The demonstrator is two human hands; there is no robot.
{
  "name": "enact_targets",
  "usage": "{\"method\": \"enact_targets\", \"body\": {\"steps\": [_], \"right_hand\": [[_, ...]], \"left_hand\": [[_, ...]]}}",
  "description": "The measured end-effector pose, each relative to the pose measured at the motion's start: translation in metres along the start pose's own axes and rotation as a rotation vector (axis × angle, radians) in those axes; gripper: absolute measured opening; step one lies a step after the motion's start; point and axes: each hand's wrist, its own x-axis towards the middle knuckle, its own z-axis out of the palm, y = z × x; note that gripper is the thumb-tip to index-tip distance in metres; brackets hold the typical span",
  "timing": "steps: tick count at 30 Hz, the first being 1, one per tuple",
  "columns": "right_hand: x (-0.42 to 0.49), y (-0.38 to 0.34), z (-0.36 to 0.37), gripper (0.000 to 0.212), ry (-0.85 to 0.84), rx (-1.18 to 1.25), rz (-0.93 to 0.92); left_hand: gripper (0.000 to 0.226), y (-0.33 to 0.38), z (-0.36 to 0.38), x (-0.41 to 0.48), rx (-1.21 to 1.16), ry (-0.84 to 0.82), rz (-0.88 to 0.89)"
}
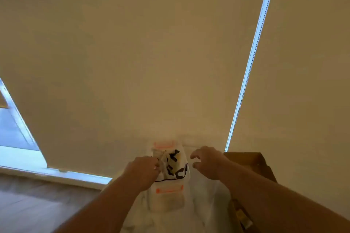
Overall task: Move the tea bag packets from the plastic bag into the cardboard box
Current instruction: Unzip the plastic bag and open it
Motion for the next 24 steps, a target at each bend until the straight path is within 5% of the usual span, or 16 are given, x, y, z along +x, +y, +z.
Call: {"method": "enact_targets", "body": {"steps": [12,18,24], "right_hand": [[0.057,-0.019,0.055,0.037,-0.184,-0.445,-0.105],[0.071,-0.017,0.066,0.026,-0.146,-0.67,-0.211],[0.076,-0.009,0.062,0.021,0.011,-0.333,-0.246]], "left_hand": [[0.024,-0.013,0.051,0.045,0.256,-0.119,0.106],[0.021,-0.017,0.069,0.056,0.247,-0.129,0.109],[0.04,-0.015,0.063,0.052,0.09,-0.182,0.078]]}}
